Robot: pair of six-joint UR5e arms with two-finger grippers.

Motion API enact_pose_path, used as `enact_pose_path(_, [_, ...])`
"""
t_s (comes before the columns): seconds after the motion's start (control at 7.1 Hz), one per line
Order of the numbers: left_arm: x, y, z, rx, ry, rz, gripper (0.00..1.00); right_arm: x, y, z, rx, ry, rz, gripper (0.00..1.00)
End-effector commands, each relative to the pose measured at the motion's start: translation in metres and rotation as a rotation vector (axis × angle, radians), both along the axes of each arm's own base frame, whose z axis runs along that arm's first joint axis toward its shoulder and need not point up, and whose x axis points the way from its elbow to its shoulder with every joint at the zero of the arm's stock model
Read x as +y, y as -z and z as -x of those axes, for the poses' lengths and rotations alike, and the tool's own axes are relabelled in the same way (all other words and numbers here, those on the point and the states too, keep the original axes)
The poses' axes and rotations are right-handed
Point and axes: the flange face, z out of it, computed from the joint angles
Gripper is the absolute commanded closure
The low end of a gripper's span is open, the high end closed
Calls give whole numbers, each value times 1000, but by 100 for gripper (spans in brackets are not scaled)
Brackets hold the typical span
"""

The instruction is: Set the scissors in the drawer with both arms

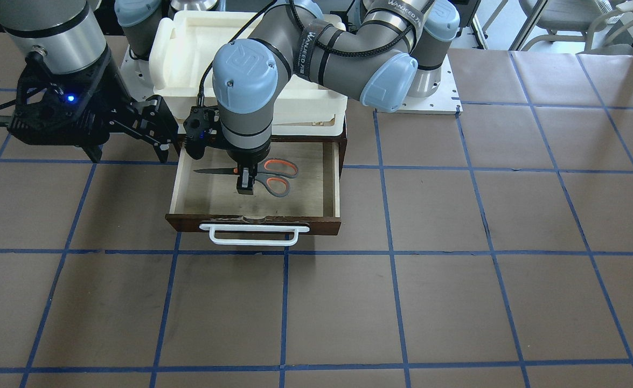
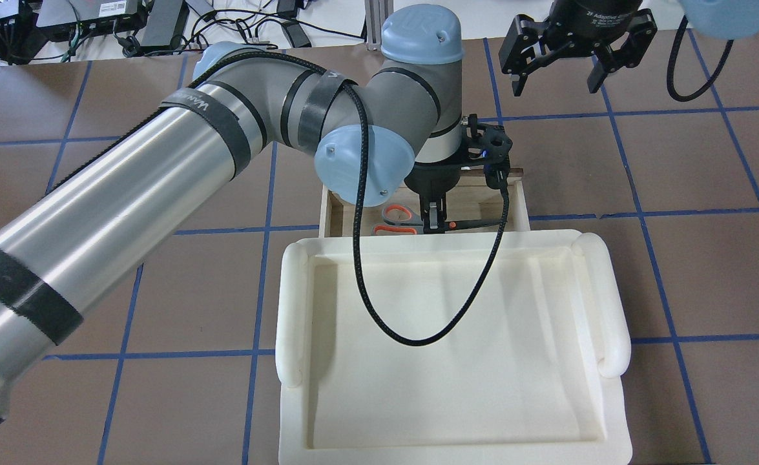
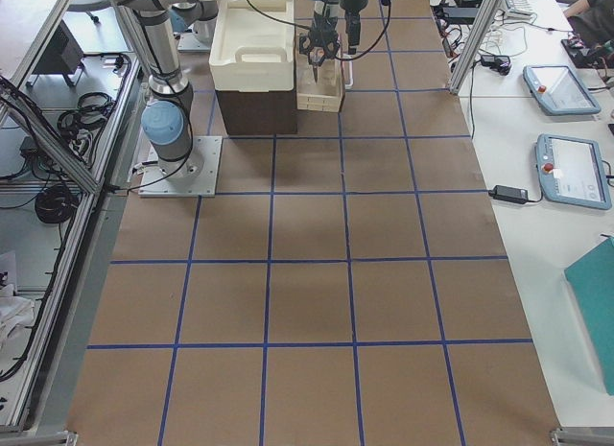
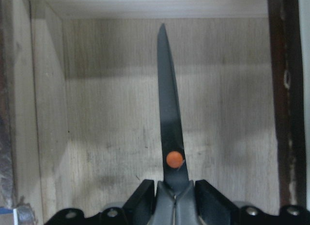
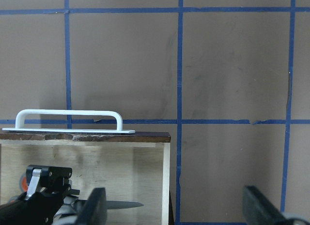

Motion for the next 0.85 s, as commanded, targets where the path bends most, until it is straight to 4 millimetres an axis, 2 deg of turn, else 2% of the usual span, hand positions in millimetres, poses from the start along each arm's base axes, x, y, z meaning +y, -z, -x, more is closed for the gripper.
enact_pose_path(0.0, [5, 1, 6, -7, 4, 0, 56, 0, 0, 0, 2, 0, 0, 0])
enact_pose_path(0.14, [5, 1, 6, -7, 4, 0, 9, 0, 1, 0, 2, 0, -1, 0])
enact_pose_path(0.28, [6, -2, 6, -5, 4, 4, 0, 0, 0, -1, -12, 2, -1, 0])
enact_pose_path(0.42, [6, -4, 5, -4, 4, 9, 0, 0, 1, 0, -3, 3, -3, 0])
enact_pose_path(0.7, [3, -29, -4, 4, -8, 52, 0, 0, 1, 0, -1, 1, -2, 0])
